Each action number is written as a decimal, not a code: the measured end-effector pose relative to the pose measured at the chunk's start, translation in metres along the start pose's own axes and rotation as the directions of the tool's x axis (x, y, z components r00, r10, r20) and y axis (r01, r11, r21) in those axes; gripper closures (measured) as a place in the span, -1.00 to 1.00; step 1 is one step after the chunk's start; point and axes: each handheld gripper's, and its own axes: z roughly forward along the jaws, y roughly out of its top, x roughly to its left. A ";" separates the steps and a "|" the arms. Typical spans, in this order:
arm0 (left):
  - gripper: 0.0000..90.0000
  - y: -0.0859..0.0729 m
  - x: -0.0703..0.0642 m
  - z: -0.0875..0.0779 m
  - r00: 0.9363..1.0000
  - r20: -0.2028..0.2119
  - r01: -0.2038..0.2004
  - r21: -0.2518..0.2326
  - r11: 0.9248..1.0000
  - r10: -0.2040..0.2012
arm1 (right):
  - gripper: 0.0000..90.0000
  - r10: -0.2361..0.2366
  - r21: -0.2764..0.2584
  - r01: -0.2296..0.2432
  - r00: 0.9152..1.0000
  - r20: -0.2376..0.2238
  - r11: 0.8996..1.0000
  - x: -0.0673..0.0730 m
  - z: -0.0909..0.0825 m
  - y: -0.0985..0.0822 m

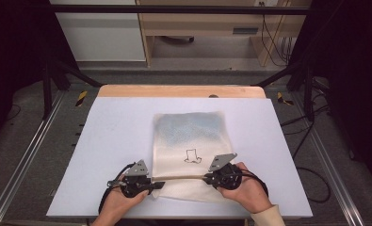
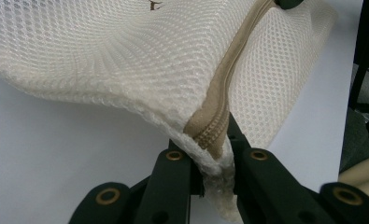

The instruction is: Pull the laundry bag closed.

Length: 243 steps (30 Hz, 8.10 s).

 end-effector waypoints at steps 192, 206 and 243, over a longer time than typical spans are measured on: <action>0.81 0.001 0.001 -0.006 0.999 -0.035 -0.006 -0.005 1.000 0.006 | 0.81 0.159 -0.006 -0.159 0.978 0.138 0.987 -0.025 -0.049 -0.078; -0.35 0.000 0.000 -0.034 0.986 -0.163 0.006 -0.073 0.997 -0.018 | -0.42 0.206 -0.174 -0.171 0.955 0.212 0.970 -0.025 -0.054 -0.074; -0.91 -0.018 0.076 -0.114 0.839 -0.529 -0.046 -0.304 0.952 -0.128 | -0.88 0.501 -0.507 -0.268 0.765 0.405 0.819 -0.069 -0.088 -0.103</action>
